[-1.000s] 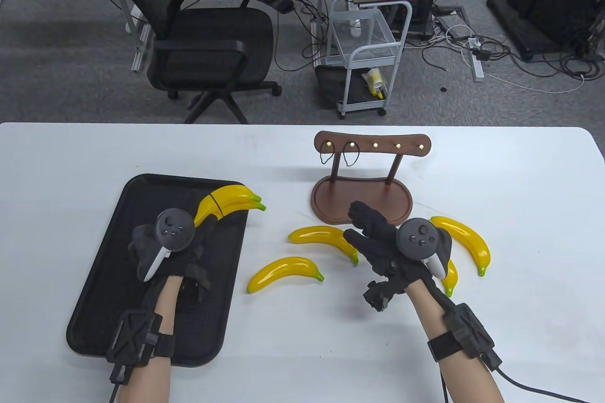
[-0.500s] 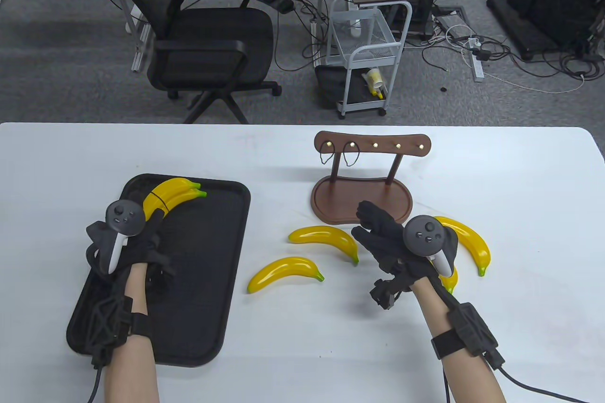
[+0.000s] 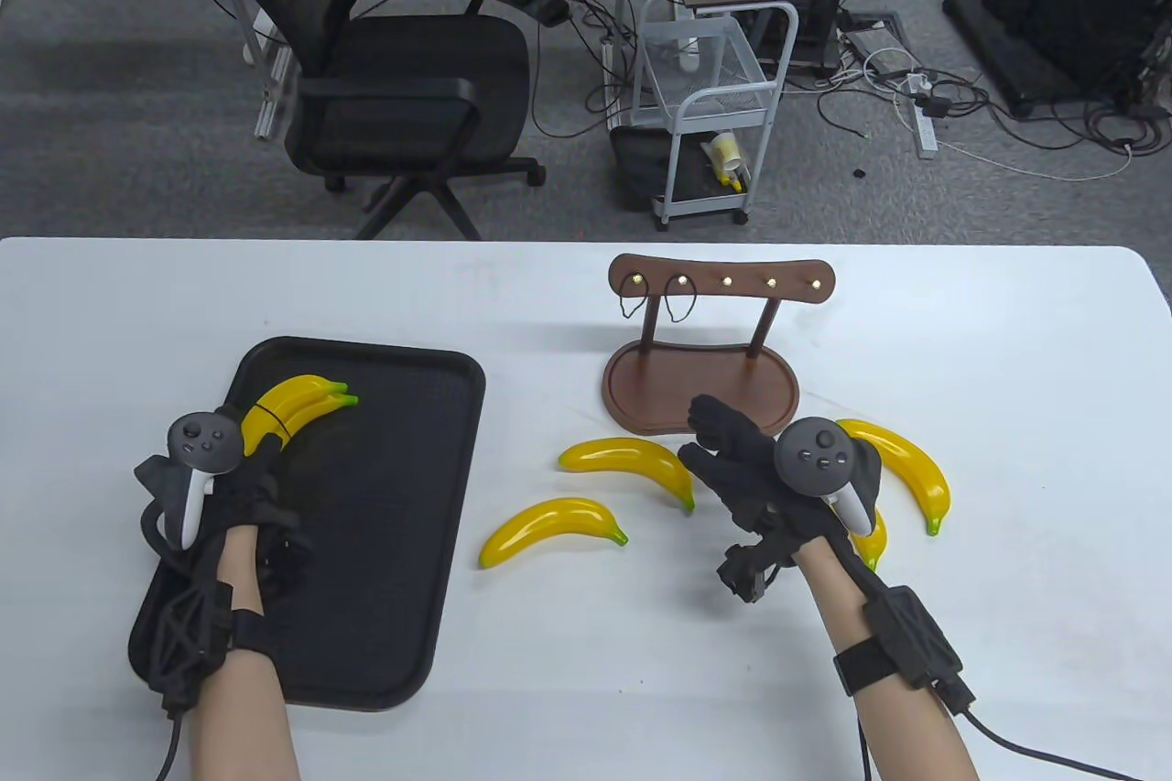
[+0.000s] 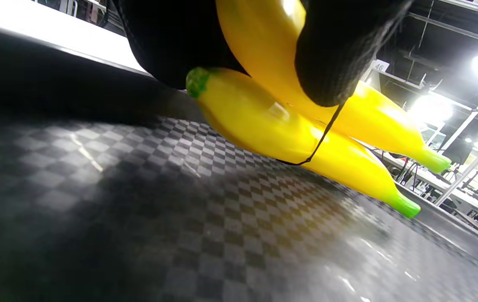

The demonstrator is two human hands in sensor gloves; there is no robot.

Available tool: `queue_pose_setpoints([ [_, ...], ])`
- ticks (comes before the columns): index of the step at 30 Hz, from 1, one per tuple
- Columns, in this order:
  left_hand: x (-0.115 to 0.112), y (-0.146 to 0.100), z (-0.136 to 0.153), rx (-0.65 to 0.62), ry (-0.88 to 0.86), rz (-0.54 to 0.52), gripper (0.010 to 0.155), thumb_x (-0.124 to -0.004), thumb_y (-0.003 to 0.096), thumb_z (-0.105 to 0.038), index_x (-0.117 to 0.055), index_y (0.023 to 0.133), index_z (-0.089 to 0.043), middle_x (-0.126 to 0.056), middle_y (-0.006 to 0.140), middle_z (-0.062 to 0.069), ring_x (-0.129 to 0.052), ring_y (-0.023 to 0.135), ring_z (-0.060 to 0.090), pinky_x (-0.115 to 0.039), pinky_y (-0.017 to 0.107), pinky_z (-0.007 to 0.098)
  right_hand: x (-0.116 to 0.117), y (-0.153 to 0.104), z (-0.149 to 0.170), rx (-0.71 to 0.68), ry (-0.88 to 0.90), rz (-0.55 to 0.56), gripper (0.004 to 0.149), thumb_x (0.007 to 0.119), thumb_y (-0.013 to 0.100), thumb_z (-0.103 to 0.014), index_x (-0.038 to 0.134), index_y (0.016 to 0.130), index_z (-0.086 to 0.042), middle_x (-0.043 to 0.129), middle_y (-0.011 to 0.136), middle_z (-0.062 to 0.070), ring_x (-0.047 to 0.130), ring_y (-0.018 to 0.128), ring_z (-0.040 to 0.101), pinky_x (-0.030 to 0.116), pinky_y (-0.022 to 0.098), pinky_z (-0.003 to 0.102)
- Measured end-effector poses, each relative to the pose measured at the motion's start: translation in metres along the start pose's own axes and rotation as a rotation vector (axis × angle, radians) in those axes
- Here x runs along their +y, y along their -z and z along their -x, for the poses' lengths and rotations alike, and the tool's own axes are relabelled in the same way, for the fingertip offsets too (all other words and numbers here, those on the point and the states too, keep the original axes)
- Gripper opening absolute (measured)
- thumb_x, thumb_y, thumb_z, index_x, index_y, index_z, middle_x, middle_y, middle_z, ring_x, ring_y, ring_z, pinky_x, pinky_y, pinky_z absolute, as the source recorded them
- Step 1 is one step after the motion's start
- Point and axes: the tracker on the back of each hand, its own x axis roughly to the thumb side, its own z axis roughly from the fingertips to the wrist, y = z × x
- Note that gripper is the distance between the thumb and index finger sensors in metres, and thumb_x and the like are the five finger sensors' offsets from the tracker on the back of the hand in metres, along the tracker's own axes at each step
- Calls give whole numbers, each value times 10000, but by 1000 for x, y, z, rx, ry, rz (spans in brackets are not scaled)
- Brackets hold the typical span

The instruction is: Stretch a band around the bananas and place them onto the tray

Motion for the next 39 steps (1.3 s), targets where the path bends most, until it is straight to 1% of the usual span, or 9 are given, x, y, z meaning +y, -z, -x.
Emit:
queue_pose_setpoints([
  [5, -1, -1, 0, 2, -6, 9, 643, -790, 612, -407, -454, 1137, -249, -653, 1165, 6, -794, 1023, 310, -654, 780, 504, 0, 0, 0, 4, -4, -2, 687, 714, 564, -464, 510, 1102, -90, 656, 1081, 188, 769, 913, 433, 715, 604, 553],
  [8, -1, -2, 2, 12, -26, 16, 641, -781, 613, -414, -454, 1139, -248, -652, 1170, 12, -778, 1036, 327, -639, 783, 525, 0, 0, 0, 6, -1, -3, 685, 714, 564, -464, 510, 1102, -91, 657, 1081, 188, 769, 912, 434, 715, 603, 554],
  [13, 1, -5, 4, 6, -32, 28, 692, -773, 602, -463, -422, 1154, -236, -592, 1208, 39, -718, 1076, 358, -603, 791, 559, -1, 0, 1, 5, -2, -6, 685, 712, 565, -465, 511, 1102, -89, 655, 1082, 187, 769, 913, 433, 715, 603, 555],
  [16, 8, -9, 1, -17, -47, 39, 700, -753, 604, -486, -411, 1159, -233, -563, 1224, 47, -674, 1101, 374, -574, 798, 574, -2, 0, 1, 5, -3, -3, 687, 712, 564, -467, 509, 1103, -92, 655, 1082, 189, 770, 913, 433, 714, 603, 556],
  [20, 24, -17, -8, -67, -79, 8, 663, -692, 623, -504, -411, 1162, -237, -536, 1239, 51, -636, 1125, 376, -557, 803, 576, -3, 0, 2, 9, 0, -4, 688, 711, 565, -467, 509, 1103, -90, 652, 1084, 190, 766, 915, 436, 713, 603, 558],
  [25, 48, -35, -35, -183, -128, -44, 650, -677, 627, -511, -422, 1162, -241, -517, 1249, 53, -614, 1138, 378, -548, 805, 577, -5, -1, 4, 19, -3, 1, 689, 710, 566, -468, 505, 1105, -90, 648, 1087, 191, 760, 919, 443, 712, 603, 562],
  [30, 61, -55, -67, -309, -188, -64, 638, -673, 629, -514, -444, 1159, -242, -521, 1250, 59, -612, 1136, 387, -545, 804, 582, -6, -1, 5, 24, -4, 3, 690, 710, 566, -468, 506, 1105, -89, 644, 1089, 191, 756, 922, 443, 710, 605, 562],
  [34, 64, -72, -95, -412, -215, -67, 634, -672, 630, -519, -457, 1158, -241, -529, 1249, 61, -619, 1134, 389, -548, 803, 581, -7, -1, 6, 27, -3, 7, 689, 710, 566, -469, 507, 1105, -92, 645, 1089, 191, 756, 922, 443, 709, 605, 562],
  [39, 59, -93, -125, -525, -245, -33, 631, -669, 631, -521, -464, 1157, -240, -534, 1248, 59, -623, 1131, 391, -549, 802, 581, -9, -1, 7, 31, -2, 12, 687, 710, 566, -468, 508, 1105, -92, 644, 1090, 191, 756, 921, 444, 709, 605, 564],
])
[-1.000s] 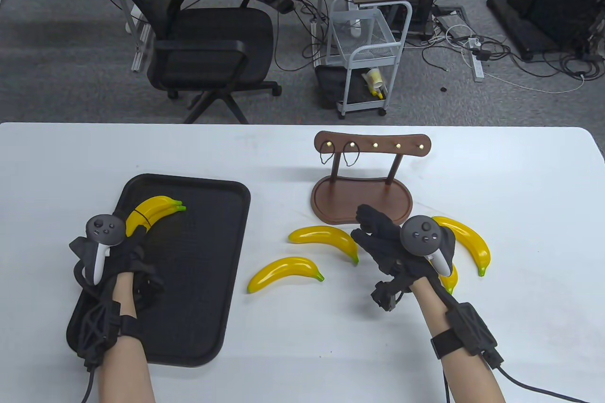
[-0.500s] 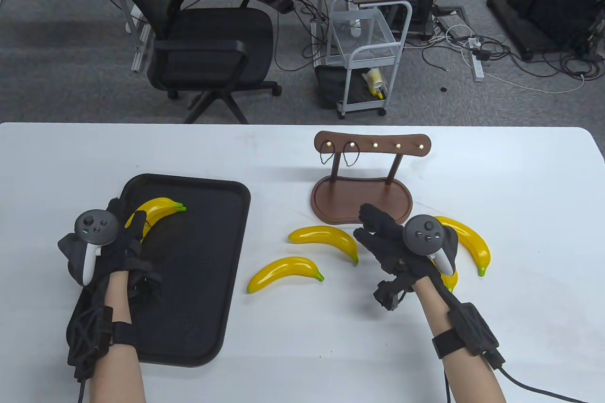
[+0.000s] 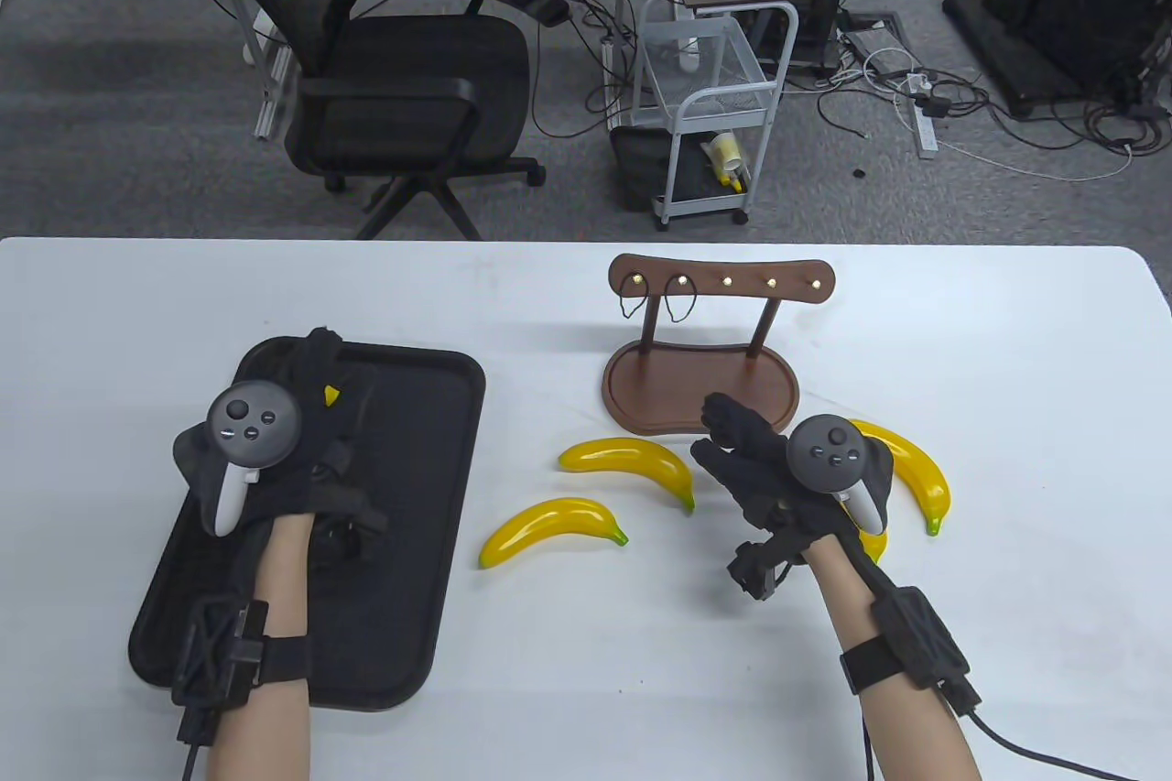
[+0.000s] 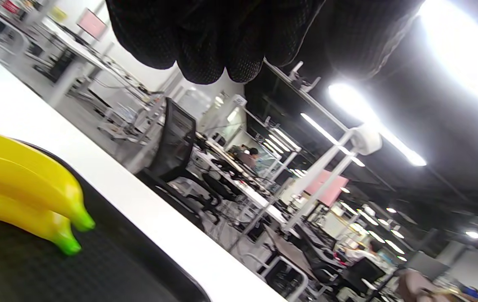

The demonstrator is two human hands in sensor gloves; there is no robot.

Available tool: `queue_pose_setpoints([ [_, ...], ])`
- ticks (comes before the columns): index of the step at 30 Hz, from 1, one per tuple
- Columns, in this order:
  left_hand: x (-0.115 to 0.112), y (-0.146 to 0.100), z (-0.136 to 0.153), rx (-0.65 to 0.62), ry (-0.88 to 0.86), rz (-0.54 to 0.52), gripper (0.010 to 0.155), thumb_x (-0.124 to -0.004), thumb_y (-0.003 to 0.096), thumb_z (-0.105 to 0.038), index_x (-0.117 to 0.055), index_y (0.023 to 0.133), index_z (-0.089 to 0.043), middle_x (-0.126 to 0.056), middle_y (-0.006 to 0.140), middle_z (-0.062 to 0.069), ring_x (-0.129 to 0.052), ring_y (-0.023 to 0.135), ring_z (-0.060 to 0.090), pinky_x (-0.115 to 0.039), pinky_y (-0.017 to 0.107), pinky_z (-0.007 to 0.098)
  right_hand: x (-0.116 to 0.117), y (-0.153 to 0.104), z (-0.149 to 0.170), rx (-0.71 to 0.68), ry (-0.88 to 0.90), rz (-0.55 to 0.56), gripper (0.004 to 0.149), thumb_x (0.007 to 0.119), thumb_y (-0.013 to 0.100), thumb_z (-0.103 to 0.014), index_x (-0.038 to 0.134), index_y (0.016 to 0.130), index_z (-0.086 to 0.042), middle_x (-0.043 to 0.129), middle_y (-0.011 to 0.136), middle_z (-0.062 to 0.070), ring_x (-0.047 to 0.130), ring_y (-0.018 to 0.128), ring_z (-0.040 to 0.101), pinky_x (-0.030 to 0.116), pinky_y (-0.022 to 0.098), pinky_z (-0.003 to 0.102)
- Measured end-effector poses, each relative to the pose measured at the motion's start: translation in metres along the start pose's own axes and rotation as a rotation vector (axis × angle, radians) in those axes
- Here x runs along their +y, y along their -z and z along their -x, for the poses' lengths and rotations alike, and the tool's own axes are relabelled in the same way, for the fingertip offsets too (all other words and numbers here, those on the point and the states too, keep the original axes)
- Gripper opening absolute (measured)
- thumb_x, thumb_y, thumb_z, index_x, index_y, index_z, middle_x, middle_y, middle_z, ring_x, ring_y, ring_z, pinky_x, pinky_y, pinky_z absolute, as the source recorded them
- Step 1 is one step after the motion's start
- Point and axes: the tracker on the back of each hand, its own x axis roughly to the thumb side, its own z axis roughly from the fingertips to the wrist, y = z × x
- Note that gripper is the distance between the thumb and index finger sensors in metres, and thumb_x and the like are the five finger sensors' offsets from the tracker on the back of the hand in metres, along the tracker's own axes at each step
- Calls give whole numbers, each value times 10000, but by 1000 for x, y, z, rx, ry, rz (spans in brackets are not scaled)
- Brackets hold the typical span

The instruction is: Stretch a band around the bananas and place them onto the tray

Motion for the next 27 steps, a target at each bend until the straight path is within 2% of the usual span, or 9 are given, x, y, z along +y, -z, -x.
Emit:
queue_pose_setpoints([
  [4, -18, -6, -23, -81, -9, 48, 630, -666, 632, -524, -464, 1157, -240, -536, 1247, 62, -628, 1129, 389, -552, 802, 578, -1, 0, 1, 2, 0, 5, 685, 710, 566, -468, 510, 1104, -94, 645, 1090, 189, 755, 921, 445, 709, 606, 563],
  [10, -45, -14, -44, -173, 14, 117, 628, -657, 635, -534, -456, 1158, -251, -532, 1249, 49, -630, 1131, 379, -549, 810, 573, -2, 0, 1, 4, -3, 8, 683, 711, 566, -467, 513, 1103, -95, 648, 1088, 188, 756, 921, 446, 709, 603, 566],
  [16, -74, -17, -48, -220, 16, 199, 635, -640, 633, -550, -429, 1161, -268, -517, 1253, 24, -621, 1143, 354, -536, 829, 558, -4, 2, 5, 36, 33, 33, 677, 718, 566, -461, 523, 1098, -92, 657, 1082, 189, 763, 912, 447, 712, 597, 567],
  [20, -89, -19, -44, -243, -73, 283, 644, -631, 630, -561, -407, 1164, -278, -491, 1263, 9, -598, 1157, 343, -512, 846, 548, -3, 5, 10, 86, 123, 55, 669, 728, 564, -448, 532, 1094, -88, 666, 1074, 192, 771, 904, 447, 716, 590, 569],
  [27, -109, -18, -37, -253, -74, 374, 654, -624, 627, -575, -390, 1165, -286, -478, 1266, -3, -587, 1166, 322, -493, 867, 519, -2, 27, 7, 165, 185, 106, 676, 757, 548, -438, 546, 1085, -87, 680, 1062, 190, 784, 891, 442, 722, 585, 563],
])
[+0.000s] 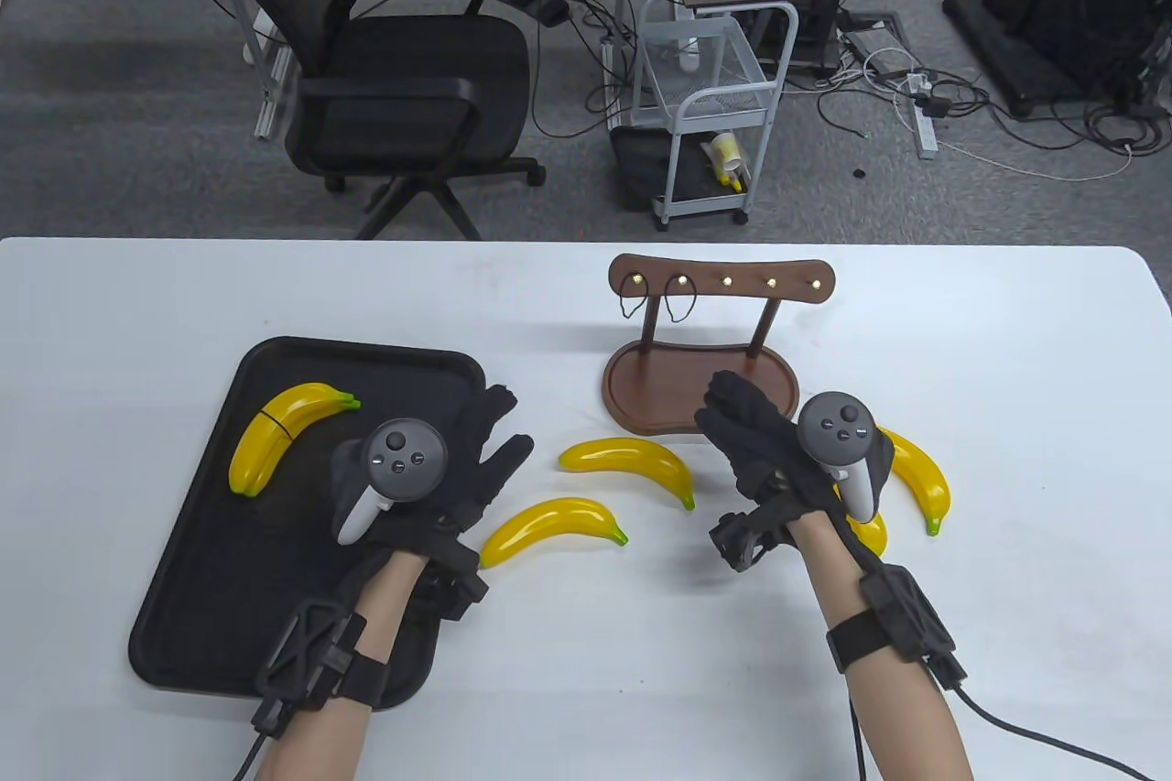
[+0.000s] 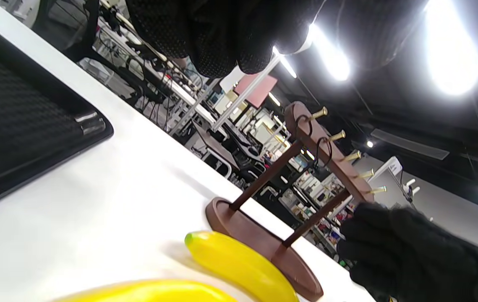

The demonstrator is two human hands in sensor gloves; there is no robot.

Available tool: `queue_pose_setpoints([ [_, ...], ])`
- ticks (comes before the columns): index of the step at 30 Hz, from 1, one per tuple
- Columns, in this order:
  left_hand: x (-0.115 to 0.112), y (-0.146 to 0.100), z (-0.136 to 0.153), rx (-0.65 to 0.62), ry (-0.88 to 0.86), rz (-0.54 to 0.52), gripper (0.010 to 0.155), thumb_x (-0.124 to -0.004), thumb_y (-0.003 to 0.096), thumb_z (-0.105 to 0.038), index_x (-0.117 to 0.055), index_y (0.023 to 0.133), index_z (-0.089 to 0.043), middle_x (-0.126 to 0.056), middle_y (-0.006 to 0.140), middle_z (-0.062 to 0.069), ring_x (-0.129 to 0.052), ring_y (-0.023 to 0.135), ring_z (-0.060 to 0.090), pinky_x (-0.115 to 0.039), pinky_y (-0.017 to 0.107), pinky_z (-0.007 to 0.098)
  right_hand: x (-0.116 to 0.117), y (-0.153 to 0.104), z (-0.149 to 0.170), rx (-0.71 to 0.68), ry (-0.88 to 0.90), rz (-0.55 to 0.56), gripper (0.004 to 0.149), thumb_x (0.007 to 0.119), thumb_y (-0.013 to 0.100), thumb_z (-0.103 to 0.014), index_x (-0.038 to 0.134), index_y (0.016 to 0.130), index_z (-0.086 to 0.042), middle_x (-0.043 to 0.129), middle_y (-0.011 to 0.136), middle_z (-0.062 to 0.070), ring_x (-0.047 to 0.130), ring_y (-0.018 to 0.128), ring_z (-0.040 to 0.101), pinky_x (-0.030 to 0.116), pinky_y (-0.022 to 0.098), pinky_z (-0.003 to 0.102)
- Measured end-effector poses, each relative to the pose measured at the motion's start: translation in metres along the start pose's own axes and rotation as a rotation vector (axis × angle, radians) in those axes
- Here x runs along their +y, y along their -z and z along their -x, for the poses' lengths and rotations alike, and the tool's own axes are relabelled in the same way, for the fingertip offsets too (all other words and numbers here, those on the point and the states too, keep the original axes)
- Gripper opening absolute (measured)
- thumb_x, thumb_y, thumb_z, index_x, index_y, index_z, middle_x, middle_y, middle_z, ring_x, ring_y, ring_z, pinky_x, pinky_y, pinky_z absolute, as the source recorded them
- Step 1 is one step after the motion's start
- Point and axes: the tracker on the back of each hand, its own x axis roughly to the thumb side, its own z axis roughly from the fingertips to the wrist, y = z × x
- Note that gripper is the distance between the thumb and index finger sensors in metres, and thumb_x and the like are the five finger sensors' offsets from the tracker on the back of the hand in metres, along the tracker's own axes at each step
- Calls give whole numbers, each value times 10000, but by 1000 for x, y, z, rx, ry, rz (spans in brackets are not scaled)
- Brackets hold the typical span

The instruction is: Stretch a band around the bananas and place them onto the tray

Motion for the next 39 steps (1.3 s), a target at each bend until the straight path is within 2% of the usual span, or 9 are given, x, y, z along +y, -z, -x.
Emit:
queue_pose_setpoints([
  [9, -4, 1, -2, -26, -35, 20, 646, -634, 625, -574, -411, 1159, -287, -502, 1257, -9, -603, 1160, 307, -497, 870, 503, 9, 39, -17, 133, 18, 111, 676, 767, 535, -439, 564, 1076, -88, 704, 1046, 185, 807, 875, 423, 733, 583, 550],
  [19, -6, 2, -3, -29, -43, 29, 629, -636, 628, -564, -428, 1154, -289, -520, 1250, -7, -616, 1154, 307, -502, 868, 502, 24, 72, -8, 296, 228, 202, 631, 755, 540, -426, 603, 1055, -93, 752, 1010, 170, 849, 839, 390, 753, 567, 529],
  [26, -5, 3, -1, -23, -49, 34, 622, -636, 629, -559, -436, 1152, -289, -526, 1248, -7, -620, 1151, 306, -505, 866, 502, 33, 81, -2, 327, 339, 200, 559, 758, 545, -416, 663, 1014, -127, 815, 953, 126, 895, 786, 344, 775, 545, 503],
  [31, -3, 3, 0, -23, -55, 30, 616, -636, 630, -557, -444, 1149, -288, -535, 1244, -8, -626, 1148, 308, -510, 865, 500, 36, 79, 1, 344, 386, 218, 427, 745, 560, -406, 741, 917, -173, 889, 838, 51, 947, 693, 279, 801, 504, 473],
  [39, -2, 3, 0, -21, -57, 25, 611, -637, 630, -553, -450, 1147, -288, -540, 1242, -7, -632, 1145, 308, -512, 863, 501, 30, 76, -12, 284, 406, 201, 388, 732, 581, -399, 764, 888, -164, 907, 795, 38, 958, 658, 269, 803, 489, 472],
])
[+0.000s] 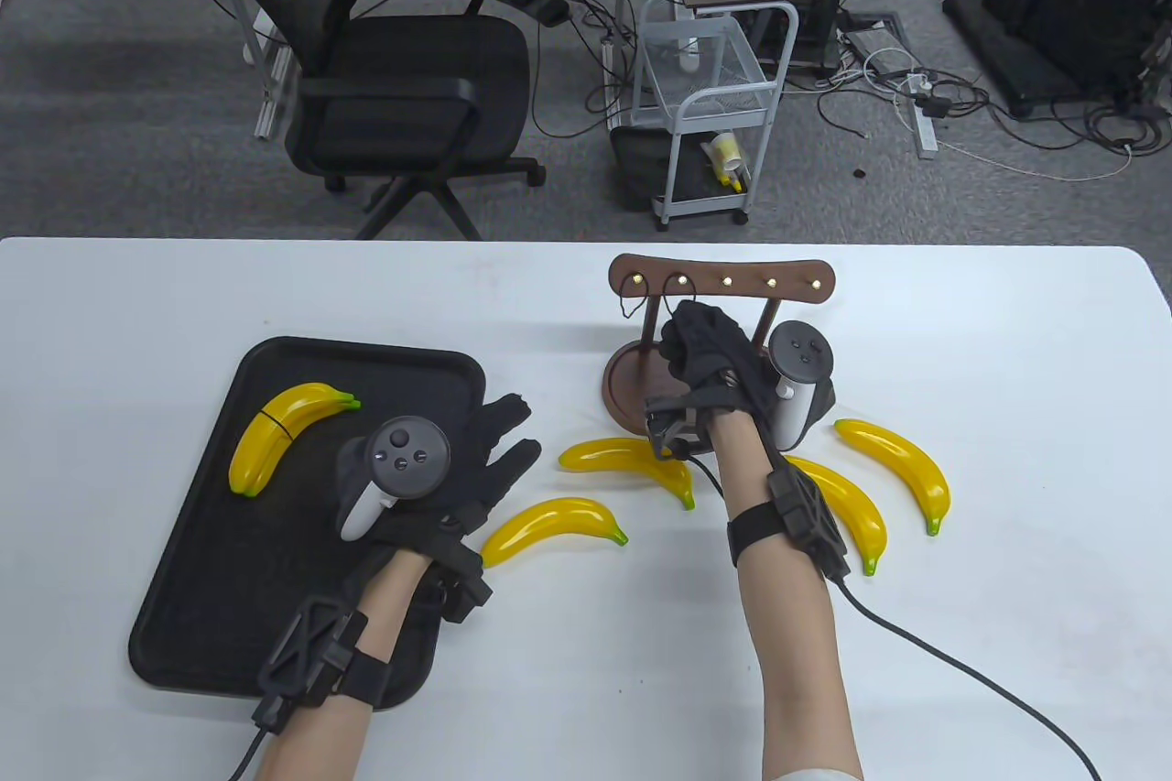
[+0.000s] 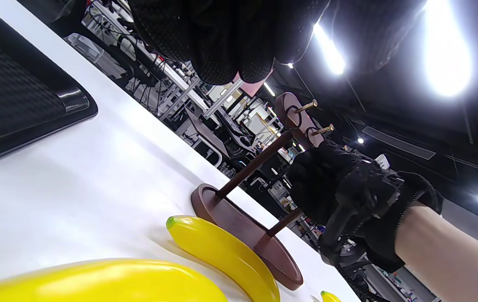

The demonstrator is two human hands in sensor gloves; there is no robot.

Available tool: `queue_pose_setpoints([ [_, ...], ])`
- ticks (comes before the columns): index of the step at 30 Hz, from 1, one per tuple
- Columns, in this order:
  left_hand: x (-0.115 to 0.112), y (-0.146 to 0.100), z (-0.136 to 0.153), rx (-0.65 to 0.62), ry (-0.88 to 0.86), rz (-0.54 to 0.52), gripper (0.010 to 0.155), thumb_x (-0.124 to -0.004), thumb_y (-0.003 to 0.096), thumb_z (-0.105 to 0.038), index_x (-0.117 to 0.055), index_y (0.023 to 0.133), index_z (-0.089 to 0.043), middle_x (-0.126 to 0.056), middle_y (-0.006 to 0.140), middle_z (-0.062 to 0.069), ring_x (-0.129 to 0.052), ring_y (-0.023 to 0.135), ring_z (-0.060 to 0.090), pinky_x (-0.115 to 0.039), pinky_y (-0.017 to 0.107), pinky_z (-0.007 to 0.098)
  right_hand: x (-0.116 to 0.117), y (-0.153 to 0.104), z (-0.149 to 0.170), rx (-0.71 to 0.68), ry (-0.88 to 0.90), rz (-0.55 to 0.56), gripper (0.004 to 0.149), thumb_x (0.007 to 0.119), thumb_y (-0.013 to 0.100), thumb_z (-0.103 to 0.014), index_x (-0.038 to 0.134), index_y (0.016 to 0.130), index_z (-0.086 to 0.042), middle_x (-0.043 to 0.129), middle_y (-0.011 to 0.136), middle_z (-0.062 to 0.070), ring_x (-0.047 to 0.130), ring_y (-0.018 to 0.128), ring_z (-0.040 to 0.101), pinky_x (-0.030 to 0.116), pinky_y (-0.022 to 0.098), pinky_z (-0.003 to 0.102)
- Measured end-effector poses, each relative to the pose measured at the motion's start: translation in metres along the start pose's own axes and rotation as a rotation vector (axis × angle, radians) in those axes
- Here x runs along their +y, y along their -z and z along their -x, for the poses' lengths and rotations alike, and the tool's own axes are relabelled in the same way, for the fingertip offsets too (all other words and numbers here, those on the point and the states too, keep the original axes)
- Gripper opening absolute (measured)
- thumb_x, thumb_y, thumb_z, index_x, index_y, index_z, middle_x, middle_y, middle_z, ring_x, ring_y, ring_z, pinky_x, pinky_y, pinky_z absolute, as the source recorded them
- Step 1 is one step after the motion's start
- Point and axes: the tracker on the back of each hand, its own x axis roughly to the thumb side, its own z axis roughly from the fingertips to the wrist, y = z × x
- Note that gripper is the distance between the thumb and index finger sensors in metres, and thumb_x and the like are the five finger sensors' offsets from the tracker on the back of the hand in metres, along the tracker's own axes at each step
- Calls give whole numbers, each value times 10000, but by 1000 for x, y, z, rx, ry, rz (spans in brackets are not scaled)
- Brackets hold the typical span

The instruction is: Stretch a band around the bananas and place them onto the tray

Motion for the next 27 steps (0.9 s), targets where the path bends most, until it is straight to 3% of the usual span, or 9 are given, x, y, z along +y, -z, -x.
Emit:
queue_pose_setpoints([
  [12, -1, 0, 0, 1, 6, 11, 611, -639, 629, -552, -456, 1147, -285, -550, 1239, -3, -638, 1141, 311, -516, 859, 504, -8, -17, -27, -69, 14, -40, 368, 725, 589, -376, 773, 883, -161, 913, 788, 49, 960, 651, 278, 802, 483, 478],
  [27, 1, 0, 0, -9, -6, 5, 614, -645, 625, -555, -464, 1145, -284, -556, 1238, -2, -646, 1136, 313, -521, 857, 504, -20, -81, -42, -294, -64, -260, 365, 732, 588, -353, 795, 872, -133, 930, 772, 69, 971, 629, 302, 806, 462, 495],
])
